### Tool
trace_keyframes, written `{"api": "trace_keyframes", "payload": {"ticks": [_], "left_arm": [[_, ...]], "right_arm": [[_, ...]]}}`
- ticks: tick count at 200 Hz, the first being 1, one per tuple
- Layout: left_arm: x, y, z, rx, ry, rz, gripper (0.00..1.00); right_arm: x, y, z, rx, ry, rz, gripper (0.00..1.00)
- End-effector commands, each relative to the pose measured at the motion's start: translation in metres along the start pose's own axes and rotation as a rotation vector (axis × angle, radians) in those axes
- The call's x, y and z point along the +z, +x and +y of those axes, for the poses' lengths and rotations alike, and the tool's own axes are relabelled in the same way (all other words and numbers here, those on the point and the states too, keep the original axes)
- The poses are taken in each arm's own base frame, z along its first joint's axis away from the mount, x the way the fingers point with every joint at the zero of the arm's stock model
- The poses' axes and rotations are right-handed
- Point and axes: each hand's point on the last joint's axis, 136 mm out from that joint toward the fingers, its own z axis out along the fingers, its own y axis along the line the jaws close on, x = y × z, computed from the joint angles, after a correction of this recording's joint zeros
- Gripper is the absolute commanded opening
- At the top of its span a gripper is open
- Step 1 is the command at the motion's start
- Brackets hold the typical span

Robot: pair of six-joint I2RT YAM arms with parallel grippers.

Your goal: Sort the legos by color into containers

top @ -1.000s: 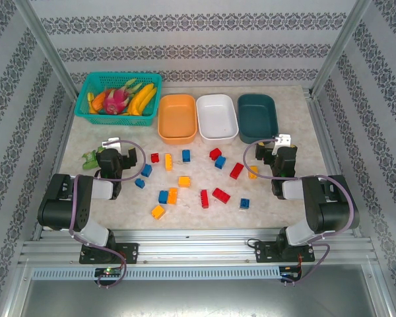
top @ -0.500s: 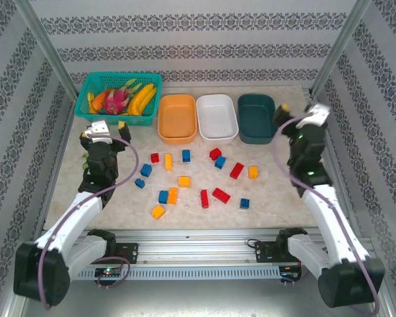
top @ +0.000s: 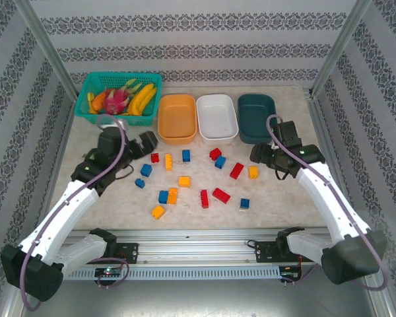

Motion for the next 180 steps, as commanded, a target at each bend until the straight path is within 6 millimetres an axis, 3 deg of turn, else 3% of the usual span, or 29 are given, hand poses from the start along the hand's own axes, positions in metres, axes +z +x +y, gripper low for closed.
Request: {"api": "trace_keyframes", "payload": {"ticks": [1,29,68,120,180], "left_arm": [[-0.008,0.051,-0.031,-0.016,0.156,0.183,1.00],[-0.011,0.078,-0.056,0.087,0.211,0.229,1.00],[-0.018,0.074,-0.095,0.245,0.220,0.200,1.00],[-0.010,0.076,-0.155,0.408,0.250,0.230,1.00],[0.006,0.085,-0.184,0.430,0.284,0.260,1.00]], "right_arm": [[0.020,0.042,-0.005,-0.082,0.015,0.228,0.75],[0.048,0.045,-0.001,-0.121,0.003,0.307,0.73],[0.083,0.048,-0.010,-0.133,0.049,0.390,0.72],[0.113,0.042,-0.018,-0.143,0.058,0.426,0.65],[0.134,0.033,-0.018,-0.157,0.073,0.445,0.58]]}}
